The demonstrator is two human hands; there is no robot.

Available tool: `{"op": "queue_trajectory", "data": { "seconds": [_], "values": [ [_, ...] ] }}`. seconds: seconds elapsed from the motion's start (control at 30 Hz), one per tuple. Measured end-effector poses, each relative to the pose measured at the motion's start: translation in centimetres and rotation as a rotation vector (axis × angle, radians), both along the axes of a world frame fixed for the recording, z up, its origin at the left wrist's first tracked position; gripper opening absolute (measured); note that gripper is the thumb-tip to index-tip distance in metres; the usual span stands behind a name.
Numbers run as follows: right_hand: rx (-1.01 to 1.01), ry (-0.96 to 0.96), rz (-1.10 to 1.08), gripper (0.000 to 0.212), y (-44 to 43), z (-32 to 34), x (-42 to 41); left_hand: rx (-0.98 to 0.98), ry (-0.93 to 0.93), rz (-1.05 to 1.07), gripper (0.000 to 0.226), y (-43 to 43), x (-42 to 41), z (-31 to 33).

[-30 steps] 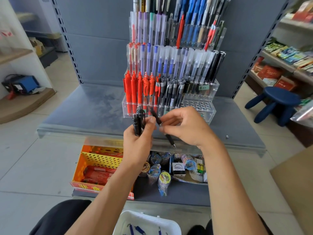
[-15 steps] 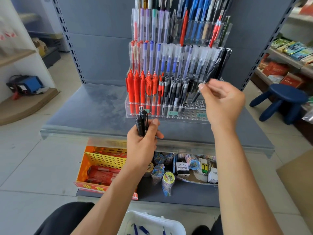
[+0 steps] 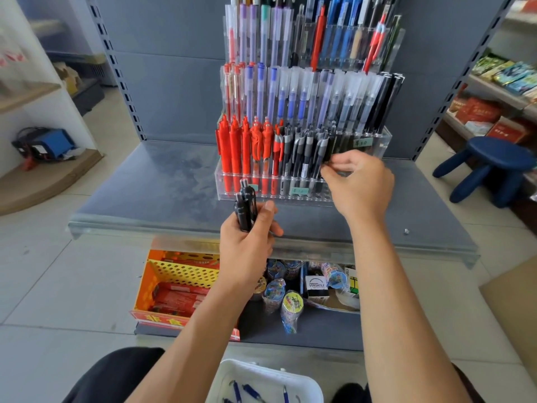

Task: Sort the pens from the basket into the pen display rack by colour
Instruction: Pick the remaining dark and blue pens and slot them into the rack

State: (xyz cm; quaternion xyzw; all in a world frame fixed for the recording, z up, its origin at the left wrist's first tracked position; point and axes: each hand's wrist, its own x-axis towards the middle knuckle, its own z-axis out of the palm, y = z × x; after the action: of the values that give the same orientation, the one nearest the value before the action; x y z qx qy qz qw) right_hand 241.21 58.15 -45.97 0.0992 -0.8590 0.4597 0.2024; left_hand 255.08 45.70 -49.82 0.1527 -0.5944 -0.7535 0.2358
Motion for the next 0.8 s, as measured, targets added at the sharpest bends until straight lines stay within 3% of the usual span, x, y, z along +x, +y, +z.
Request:
{"op": "queue_trajectory", "data": {
  "seconds": [0.23,0.33,0.53,0.7,0.8],
  "values": [
    [-0.054,-0.083,-0.03,0.024,0.1,0.7,1.3,-0.029,-0.014,0.0,0.024,-0.2,0.2,0.3],
    [-0.126,-0.108,0.142,0.016,0.0,1.8,3.0,-0.025,-0.018,-0.013,0.025,-0.4,0.2,0.4],
    [0.028,-0.207,0.651,0.012,-1.0,3.1,5.7,-0.088,-0.055,-0.024,0.025,-0.1,0.3,0.3],
    [0.167,-0.283,0.72,0.031,-1.5,2.1,6.0,-0.109,-0.091,-0.09,0.029,0.2,0.4,-0.1],
    [0.117,-0.307,0.709,0.025,-1.3,1.5,5.7,-0.122,-0.097,-0.112,0.029,0.2,0.4,0.0]
  ]
}}
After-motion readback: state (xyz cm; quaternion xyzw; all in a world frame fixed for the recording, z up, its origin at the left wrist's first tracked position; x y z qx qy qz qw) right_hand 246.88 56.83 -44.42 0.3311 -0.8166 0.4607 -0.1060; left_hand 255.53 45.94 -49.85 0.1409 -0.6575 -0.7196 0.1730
